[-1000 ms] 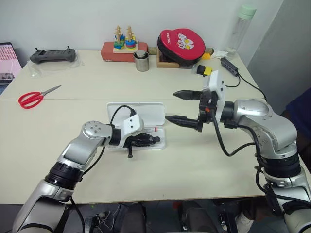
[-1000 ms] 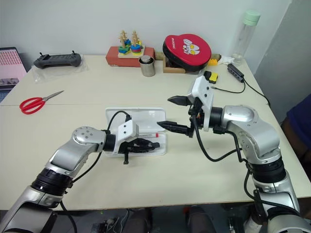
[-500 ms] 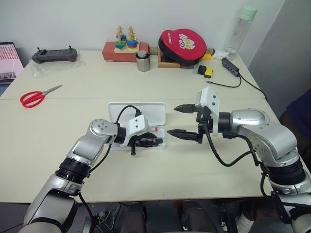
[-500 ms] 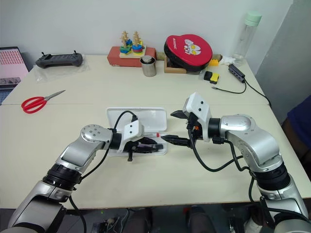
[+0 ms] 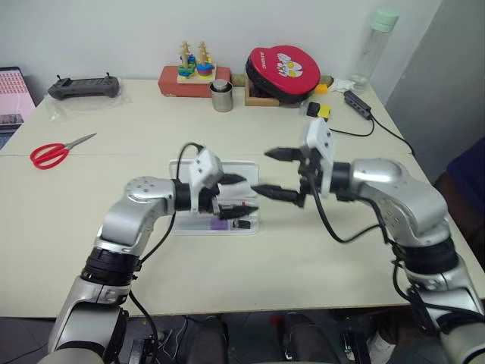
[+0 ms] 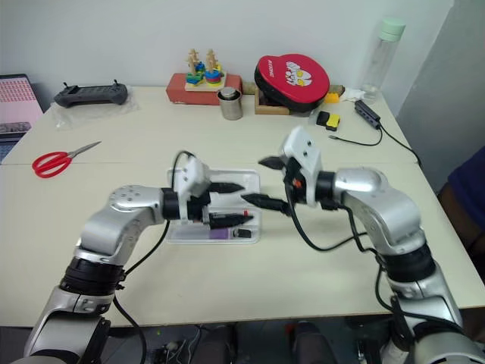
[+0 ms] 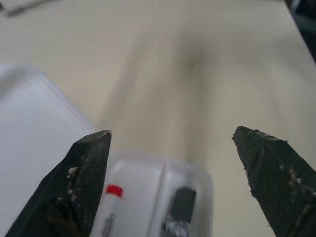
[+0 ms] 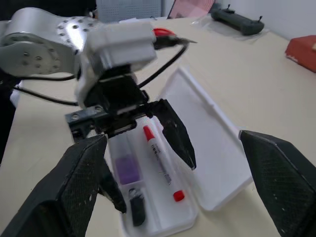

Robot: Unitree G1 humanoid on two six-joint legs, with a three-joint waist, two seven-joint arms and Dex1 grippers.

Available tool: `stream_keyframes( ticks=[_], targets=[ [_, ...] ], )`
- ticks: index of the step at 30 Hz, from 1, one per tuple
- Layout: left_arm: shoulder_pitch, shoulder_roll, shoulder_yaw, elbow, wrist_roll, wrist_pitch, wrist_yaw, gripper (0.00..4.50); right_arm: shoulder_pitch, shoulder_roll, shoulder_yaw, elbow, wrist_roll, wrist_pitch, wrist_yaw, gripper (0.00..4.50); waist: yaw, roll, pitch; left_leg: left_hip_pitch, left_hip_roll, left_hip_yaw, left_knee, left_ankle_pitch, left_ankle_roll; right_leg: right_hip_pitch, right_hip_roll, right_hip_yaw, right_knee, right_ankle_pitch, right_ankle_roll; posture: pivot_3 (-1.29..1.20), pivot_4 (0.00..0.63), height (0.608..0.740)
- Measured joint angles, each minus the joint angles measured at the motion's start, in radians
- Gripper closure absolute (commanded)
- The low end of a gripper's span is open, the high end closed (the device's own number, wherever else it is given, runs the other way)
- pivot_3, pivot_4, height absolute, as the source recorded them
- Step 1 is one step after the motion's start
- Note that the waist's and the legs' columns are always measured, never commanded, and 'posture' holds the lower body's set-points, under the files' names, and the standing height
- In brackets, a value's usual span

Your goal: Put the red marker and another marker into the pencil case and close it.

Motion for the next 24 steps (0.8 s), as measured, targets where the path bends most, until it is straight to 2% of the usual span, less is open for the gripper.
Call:
stream_keyframes(
  ticks=[1, 5, 6, 11, 16, 20, 24],
  targets=[
    [0.003, 0.0, 0.031, -0.029, -0.022, 0.023, 0.024, 0.08, -0.026, 0.012, 0.001, 0.035, -0.009, -0.013, -0.009, 0.0, 0.0, 0.0, 0.0, 0.0, 0.0, 0.0, 0.0, 0.0, 0.0, 0.001, 0.0, 0.0, 0.0, 0.0, 0.0, 0.0, 0.15, 0.74],
    [0.119, 0.054, 0.192, -0.162, -0.1, 0.131, 0.123, 0.0, -0.17, 0.11, 0.006, 0.279, -0.089, -0.089, -0.053, 0.7, -0.014, 0.0, 0.0, 0.0, 0.0, 0.001, 0.001, 0.0, 0.0, 0.0, 0.0, 0.002, -0.001, 0.002, -0.002, 0.0, 0.15, 0.74],
    [0.151, 0.068, 0.223, -0.183, -0.11, 0.143, 0.132, 0.0, -0.197, 0.129, 0.012, 0.332, -0.109, -0.103, -0.067, 1.07, -0.017, 0.0, 0.0, 0.0, 0.0, 0.001, 0.001, 0.0, 0.0, 0.0, 0.0, 0.002, 0.0, 0.002, -0.003, 0.0, 0.15, 0.74],
    [0.288, 0.138, 0.446, -0.259, -0.203, 0.217, 0.197, 0.0, -0.299, 0.238, 0.057, 0.642, -0.243, -0.21, -0.128, 2.17, -0.011, 0.0, 0.0, 0.0, 0.0, 0.001, 0.0, 0.0, 0.0, 0.0, 0.0, 0.001, -0.001, 0.003, -0.003, 0.0, 0.15, 0.74],
    [0.404, 0.158, 0.534, -0.292, -0.219, 0.22, 0.235, 0.0, -0.368, 0.336, 0.081, 0.868, -0.33, -0.304, -0.166, 3.38, -0.001, 0.0, 0.0, 0.0, 0.0, 0.001, 0.0, 0.0, 0.0, 0.0, -0.001, 0.001, -0.001, 0.003, -0.003, 0.0, 0.15, 0.74],
    [0.438, 0.158, 0.585, -0.331, -0.259, 0.224, 0.269, 0.0, -0.393, 0.383, 0.09, 0.974, -0.378, -0.363, -0.163, 4.44, -0.002, 0.0, 0.0, 0.0, 0.0, 0.001, 0.0, 0.0, 0.0, 0.0, -0.001, 0.0, -0.001, 0.003, -0.004, 0.0, 0.15, 0.74],
    [0.501, 0.174, 0.635, -0.369, -0.287, 0.238, 0.281, 0.0, -0.384, 0.377, 0.128, 0.931, -0.401, -0.384, -0.042, 4.44, -0.007, 0.0, 0.0, 0.0, 0.0, 0.001, -0.001, 0.0, 0.0, 0.0, -0.001, 0.001, -0.001, 0.003, -0.004, 0.0, 0.15, 0.74]
  ],
)
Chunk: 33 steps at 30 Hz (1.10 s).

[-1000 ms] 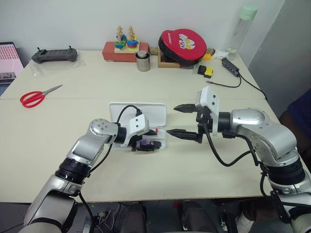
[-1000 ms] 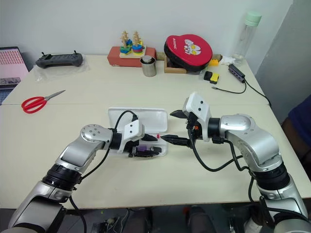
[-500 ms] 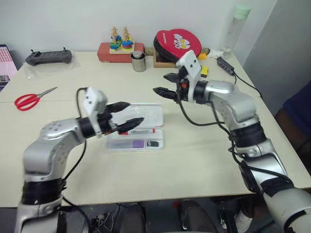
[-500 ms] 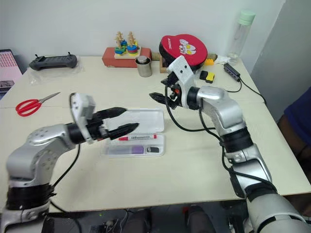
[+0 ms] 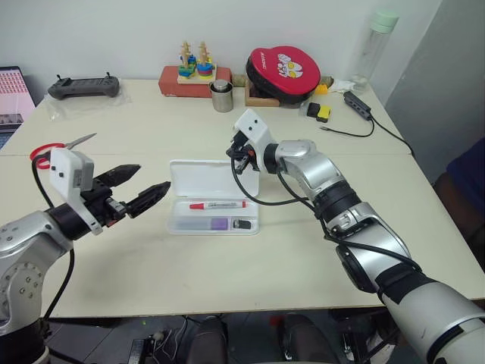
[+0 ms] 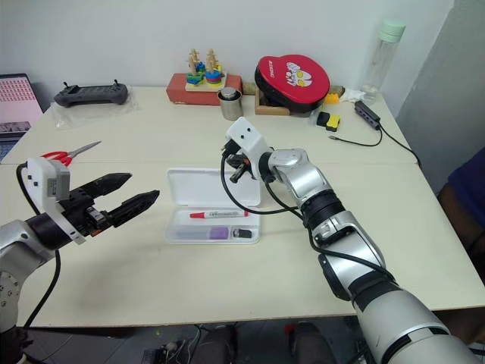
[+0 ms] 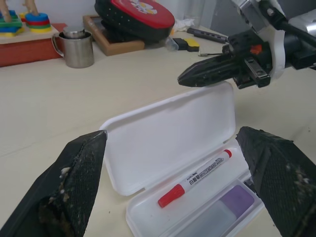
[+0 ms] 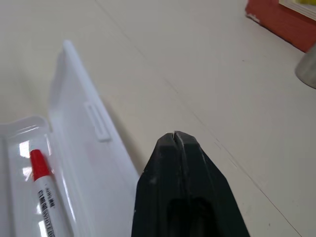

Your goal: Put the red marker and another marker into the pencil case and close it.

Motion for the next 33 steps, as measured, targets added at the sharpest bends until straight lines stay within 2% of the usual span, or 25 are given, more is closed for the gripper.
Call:
stream_keyframes(
  ticks=[5, 8, 10, 20, 28, 33],
  targets=[
    [0.034, 0.035, 0.01, -0.019, -0.034, 0.021, -0.01, 0.0, 0.092, -0.03, 0.059, -0.185, -0.006, 0.022, 0.143, 4.44, 0.0, -0.001, -0.001, 0.002, 0.001, 0.0, -0.001, 0.0, 0.0, 0.001, 0.001, 0.0, 0.001, 0.0, 0.0, 0.0, 0.15, 0.74],
    [0.055, 0.06, 0.009, -0.04, -0.054, 0.028, -0.021, 0.0, 0.199, -0.044, 0.135, -0.295, -0.019, 0.072, 0.205, 4.44, -0.003, -0.002, -0.002, 0.003, 0.001, 0.0, -0.001, 0.0, 0.0, 0.001, 0.001, 0.0, 0.001, 0.0, -0.001, 0.0, 0.15, 0.74],
    [0.065, 0.074, -0.001, -0.043, -0.068, 0.034, -0.033, 0.0, 0.273, -0.041, 0.183, -0.33, -0.038, 0.1, 0.205, 4.44, -0.002, -0.001, -0.001, 0.003, 0.001, 0.0, -0.001, 0.0, 0.0, 0.0, 0.001, 0.0, 0.001, 0.0, -0.001, 0.0, 0.15, 0.74],
    [0.024, 0.092, -0.069, -0.035, -0.071, 0.036, -0.031, 0.0, 0.349, -0.042, 0.185, -0.478, -0.076, 0.184, 0.159, 4.44, -0.001, -0.002, -0.003, 0.004, 0.001, 0.002, -0.001, 0.0, 0.0, 0.001, 0.001, 0.002, 0.001, 0.0, -0.001, 0.0, 0.15, 0.74],
    [-0.026, 0.092, -0.124, 0.032, -0.038, 0.0, -0.03, 0.0, 0.37, -0.082, 0.168, -0.542, -0.062, 0.23, 0.174, 4.44, 0.0, -0.002, -0.003, 0.004, 0.001, 0.002, -0.001, 0.0, 0.0, 0.001, 0.001, 0.002, 0.0, 0.0, 0.0, 0.0, 0.15, 0.74],
    [-0.027, 0.094, -0.138, 0.058, -0.025, -0.011, -0.041, 0.0, 0.383, -0.061, 0.2, -0.568, -0.08, 0.23, 0.162, 4.44, -0.003, -0.003, -0.003, 0.004, 0.001, 0.002, -0.001, 0.0, 0.0, 0.001, 0.001, 0.002, 0.0, 0.0, -0.001, 0.0, 0.15, 0.74]
  ],
)
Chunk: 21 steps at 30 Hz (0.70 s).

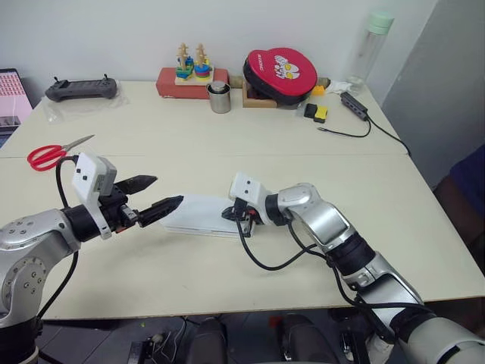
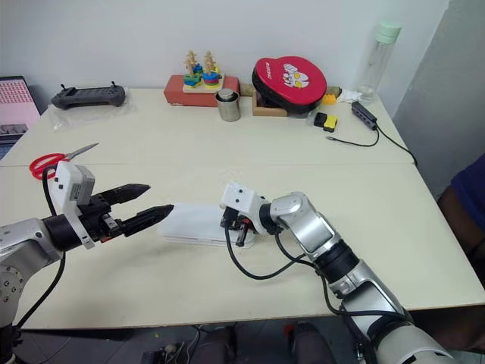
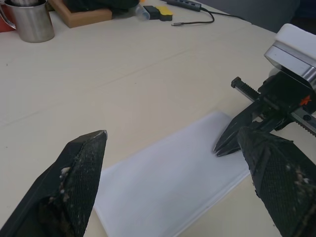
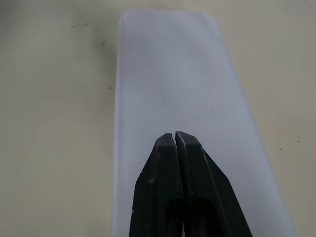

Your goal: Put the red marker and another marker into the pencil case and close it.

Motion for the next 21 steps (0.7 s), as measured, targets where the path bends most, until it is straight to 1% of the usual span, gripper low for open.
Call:
stream_keyframes(
  ticks=[8, 10, 11, 13, 15, 19, 21],
  targets=[
    [-0.001, 0.009, 0.0, 0.012, 0.003, -0.012, -0.011, 0.0, -0.023, 0.037, 0.055, 0.048, -0.074, -0.059, -0.037, 4.44, -0.022, 0.0, -0.001, 0.003, 0.003, 0.0, 0.0, 0.0, 0.0, 0.001, 0.003, 0.001, 0.001, 0.0, 0.001, 0.0, 0.15, 0.74],
    [0.001, 0.009, 0.0, 0.012, 0.003, -0.012, -0.011, 0.0, -0.026, 0.038, 0.074, 0.067, -0.101, -0.095, -0.05, 4.44, -0.025, -0.001, -0.002, 0.009, 0.008, 0.003, -0.001, 0.0, 0.0, 0.005, 0.006, 0.002, 0.0, 0.0, 0.0, 0.0, 0.15, 0.74],
    [0.003, 0.009, 0.0, 0.012, 0.002, -0.012, -0.011, 0.0, -0.026, 0.042, 0.082, 0.077, -0.116, -0.114, -0.056, 4.44, -0.026, -0.001, -0.002, 0.014, 0.01, 0.004, -0.001, 0.0, 0.0, 0.01, 0.008, 0.002, -0.001, -0.003, -0.005, 0.0, 0.15, 0.74],
    [0.007, 0.009, 0.0, 0.012, 0.003, -0.012, -0.011, 0.0, -0.025, 0.044, 0.096, 0.086, -0.133, -0.134, -0.069, 4.44, -0.026, -0.001, -0.002, 0.022, 0.012, 0.004, -0.004, 0.0, -0.001, 0.015, 0.01, 0.002, -0.001, -0.006, -0.01, 0.0, 0.15, 0.74],
    [0.014, 0.009, 0.001, 0.012, 0.003, -0.013, -0.011, 0.0, -0.02, 0.05, 0.096, 0.096, -0.143, -0.146, -0.072, 4.44, -0.025, -0.001, -0.003, 0.029, 0.013, 0.005, -0.006, -0.001, -0.001, 0.016, 0.01, 0.002, -0.001, -0.007, -0.012, 0.0, 0.15, 0.74],
    [0.014, 0.009, 0.001, 0.012, 0.005, -0.016, -0.01, 0.0, -0.007, 0.068, 0.073, 0.098, -0.134, -0.146, -0.07, 4.44, -0.025, -0.001, -0.003, 0.029, 0.014, 0.006, -0.006, -0.001, -0.002, 0.015, 0.01, 0.003, -0.001, -0.007, -0.013, 0.0, 0.15, 0.74],
    [0.016, 0.009, 0.003, 0.014, 0.008, -0.019, -0.01, 0.0, 0.004, 0.09, 0.033, 0.103, -0.094, -0.125, -0.062, 4.44, -0.026, -0.001, -0.003, 0.028, 0.014, 0.008, -0.006, -0.002, -0.003, 0.016, 0.01, 0.004, -0.001, -0.007, -0.013, 0.0, 0.15, 0.74]
  ],
)
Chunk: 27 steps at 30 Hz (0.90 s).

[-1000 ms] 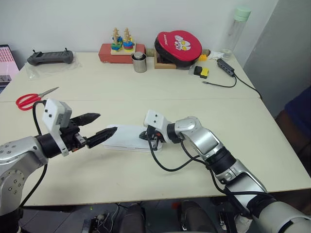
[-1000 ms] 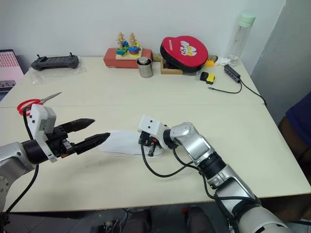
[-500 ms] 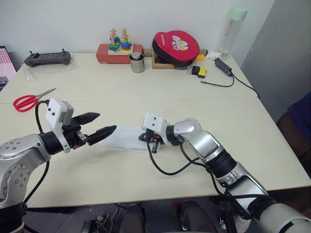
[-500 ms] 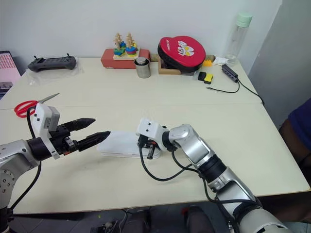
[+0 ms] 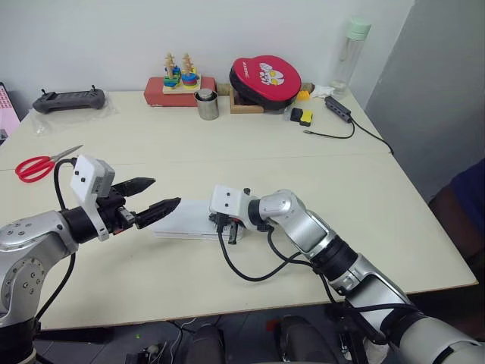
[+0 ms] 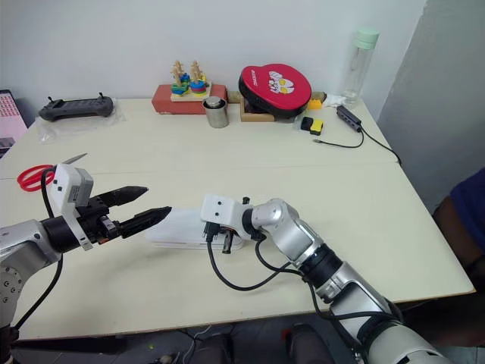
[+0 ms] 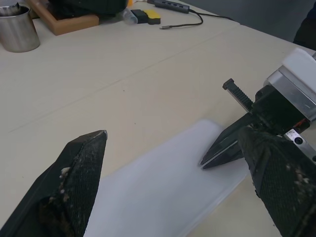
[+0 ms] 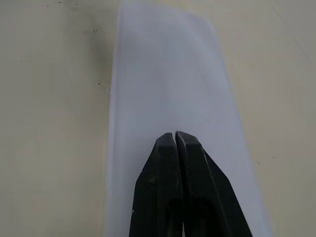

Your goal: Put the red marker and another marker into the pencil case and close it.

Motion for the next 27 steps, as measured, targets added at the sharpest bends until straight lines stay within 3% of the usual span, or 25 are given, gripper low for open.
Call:
stream_keyframes(
  ticks=[15, 27],
  targets=[
    [0.255, 0.032, 0.171, 0.139, 0.082, -0.098, -0.09, 0.0, -0.042, 0.064, -0.041, 0.077, 0.032, 0.03, 0.011, 4.44, -0.001, 0.003, 0.002, -0.001, 0.004, 0.002, -0.004, -0.006, -0.01, -0.007, 0.003, 0.001, 0.0, -0.006, -0.007, 0.0, 0.15, 0.74],
    [0.322, 0.032, 0.183, 0.125, 0.093, -0.123, -0.131, 0.0, -0.049, 0.099, -0.025, 0.093, 0.022, 0.021, 0.016, 4.44, -0.001, 0.002, 0.002, -0.002, 0.005, 0.003, -0.005, -0.009, -0.014, -0.007, 0.003, 0.0, 0.0, -0.01, -0.008, 0.0, 0.15, 0.74]
  ],
)
